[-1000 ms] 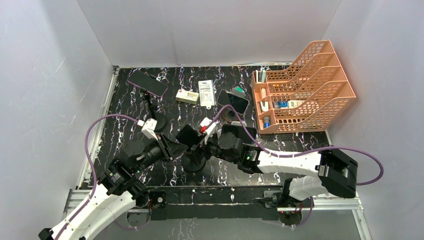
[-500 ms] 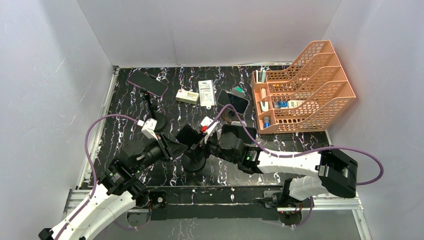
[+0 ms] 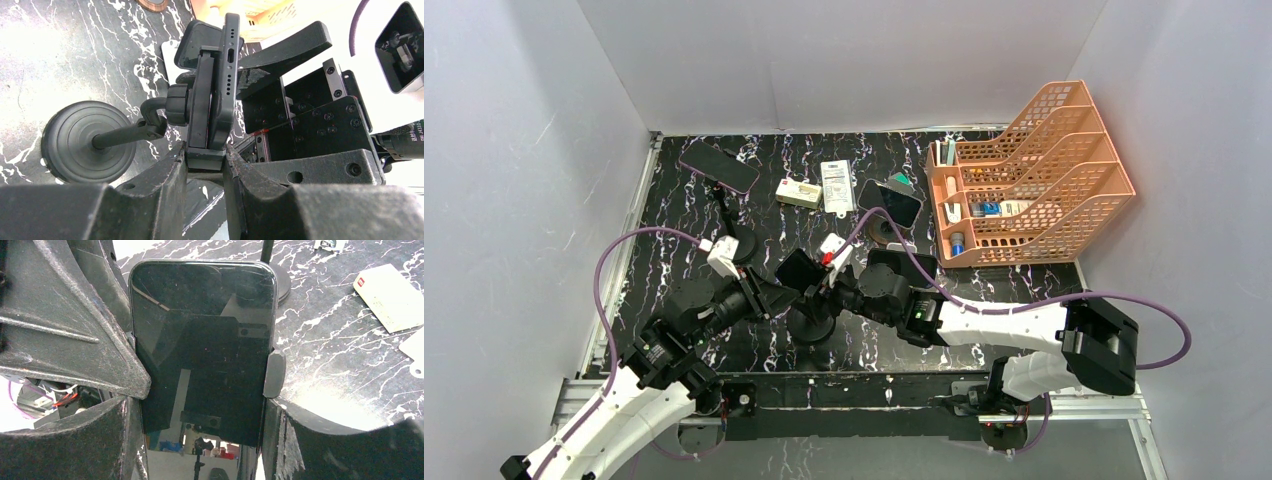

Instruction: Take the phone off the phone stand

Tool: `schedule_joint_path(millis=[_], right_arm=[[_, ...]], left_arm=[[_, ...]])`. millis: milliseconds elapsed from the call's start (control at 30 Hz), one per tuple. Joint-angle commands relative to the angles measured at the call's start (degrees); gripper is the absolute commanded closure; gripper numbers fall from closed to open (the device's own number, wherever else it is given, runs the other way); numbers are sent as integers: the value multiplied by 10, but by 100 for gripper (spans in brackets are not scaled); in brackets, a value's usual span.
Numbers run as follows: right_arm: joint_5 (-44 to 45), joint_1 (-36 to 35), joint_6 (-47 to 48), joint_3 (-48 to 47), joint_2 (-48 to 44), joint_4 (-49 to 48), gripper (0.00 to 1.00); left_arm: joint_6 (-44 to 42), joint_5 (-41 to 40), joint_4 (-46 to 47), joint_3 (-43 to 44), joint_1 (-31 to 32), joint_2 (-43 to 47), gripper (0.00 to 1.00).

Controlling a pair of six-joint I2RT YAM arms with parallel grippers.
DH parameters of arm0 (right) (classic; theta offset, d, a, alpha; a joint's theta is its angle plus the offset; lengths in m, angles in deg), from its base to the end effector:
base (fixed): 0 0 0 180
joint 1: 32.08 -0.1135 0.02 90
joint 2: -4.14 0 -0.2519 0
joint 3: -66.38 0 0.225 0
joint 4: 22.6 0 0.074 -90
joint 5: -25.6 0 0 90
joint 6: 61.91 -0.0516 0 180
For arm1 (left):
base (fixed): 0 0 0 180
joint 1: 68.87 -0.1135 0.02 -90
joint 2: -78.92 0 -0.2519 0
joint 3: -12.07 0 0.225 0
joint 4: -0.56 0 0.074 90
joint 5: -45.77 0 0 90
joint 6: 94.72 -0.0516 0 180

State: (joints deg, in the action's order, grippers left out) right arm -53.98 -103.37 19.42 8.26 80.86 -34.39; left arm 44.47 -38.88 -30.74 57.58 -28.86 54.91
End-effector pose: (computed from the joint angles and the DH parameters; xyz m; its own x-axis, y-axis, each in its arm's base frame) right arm 0.1048 0.2804 0.2721 -0.1693 -0.0378 -0.9848 -0.8582 0.4970 0.1285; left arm 0.0910 -0.0826 0.2771 -0.6230 -0.4610 -0.6320 0.3657 0.5426 -0.7562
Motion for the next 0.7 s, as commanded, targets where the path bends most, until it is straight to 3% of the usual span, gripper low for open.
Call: schedule_joint_path(millis=[0,67,100,233,367,500,667], right_arm=[[19,-2,9,-26,1,8,51],[23,-2,9,-23,-5,13,57],[24,-2,9,-23,-6,16,58],[26,-2,7,-20,-10,29,60],[27,-2,4,-19,-11,33,62],[28,-2,1,-18,-14,37,65],[28,-2,-7,-13,-16,37,67]], left_arm=[[-26,4,-53,11,-4,-7,71],[-35,11,-53,12,-4,2,45],[-38,13,-53,13,-4,7,37],[-57,14,-51,11,-4,21,25],[-63,12,-40,4,-4,23,24],[-70,17,-25,2,-4,16,31],[-74,35,6,2,-4,2,53]])
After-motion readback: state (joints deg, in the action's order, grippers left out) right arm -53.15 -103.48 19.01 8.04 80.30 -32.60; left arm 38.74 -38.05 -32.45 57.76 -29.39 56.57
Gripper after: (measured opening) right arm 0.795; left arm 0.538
